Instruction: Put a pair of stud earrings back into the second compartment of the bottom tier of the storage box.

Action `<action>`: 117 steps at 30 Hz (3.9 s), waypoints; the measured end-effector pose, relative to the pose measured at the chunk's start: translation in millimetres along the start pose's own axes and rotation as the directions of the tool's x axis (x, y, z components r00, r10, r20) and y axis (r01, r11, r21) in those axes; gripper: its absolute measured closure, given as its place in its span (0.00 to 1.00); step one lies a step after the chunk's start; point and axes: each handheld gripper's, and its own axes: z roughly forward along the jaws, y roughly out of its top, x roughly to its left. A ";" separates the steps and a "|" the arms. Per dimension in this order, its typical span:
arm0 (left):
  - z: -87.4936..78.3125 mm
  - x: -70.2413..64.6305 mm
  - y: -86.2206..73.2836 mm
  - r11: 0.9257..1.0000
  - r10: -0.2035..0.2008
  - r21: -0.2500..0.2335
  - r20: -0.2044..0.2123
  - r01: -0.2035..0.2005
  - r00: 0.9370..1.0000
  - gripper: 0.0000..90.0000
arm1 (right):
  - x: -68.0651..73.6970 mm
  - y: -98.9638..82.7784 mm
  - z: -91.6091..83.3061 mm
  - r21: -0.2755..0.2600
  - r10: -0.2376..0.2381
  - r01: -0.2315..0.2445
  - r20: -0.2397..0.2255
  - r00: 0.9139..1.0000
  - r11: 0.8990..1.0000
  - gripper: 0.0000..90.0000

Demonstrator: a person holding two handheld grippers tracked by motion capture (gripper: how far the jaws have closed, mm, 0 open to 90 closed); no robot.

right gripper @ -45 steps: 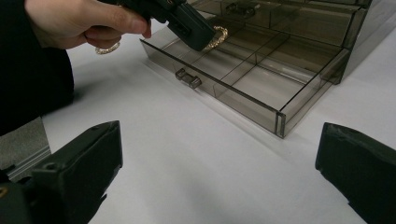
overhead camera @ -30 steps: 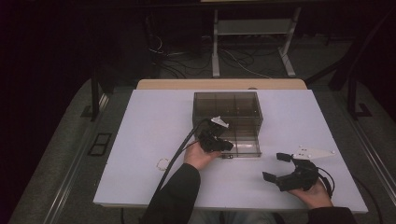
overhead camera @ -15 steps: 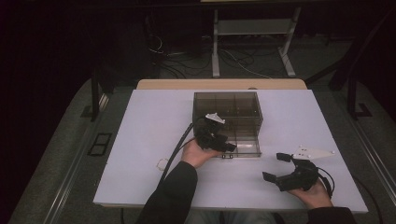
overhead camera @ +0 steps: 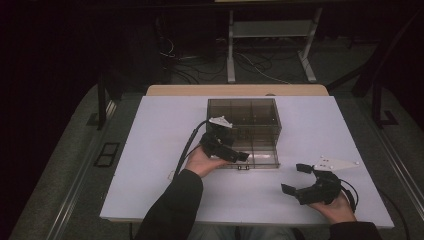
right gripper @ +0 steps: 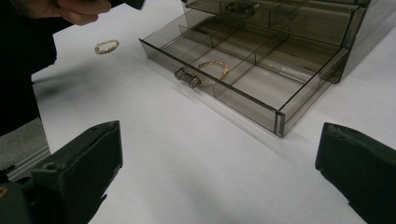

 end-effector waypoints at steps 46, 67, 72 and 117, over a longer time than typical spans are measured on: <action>-97.6 4.6 -78.3 0.996 0.012 -0.085 -0.117 -0.022 0.993 0.00 | -0.2 -1.2 0.4 -0.003 0.007 -0.007 0.007 1.000 1.000 0.00; -115.3 14.2 -117.0 0.995 -0.047 -0.098 -0.128 0.035 0.991 0.00 | 0.4 -1.4 1.6 0.007 0.008 -0.008 0.008 1.000 1.000 0.00; -112.8 15.8 -124.5 0.995 -0.052 -0.085 -0.118 0.042 0.992 0.00 | 0.5 -1.5 2.2 0.009 0.007 -0.007 0.006 1.000 1.000 0.00; -103.9 31.8 -151.5 0.992 0.016 0.124 -0.211 0.011 0.977 0.56 | 1.1 -1.3 2.9 0.017 0.003 -0.003 0.000 1.000 1.000 0.00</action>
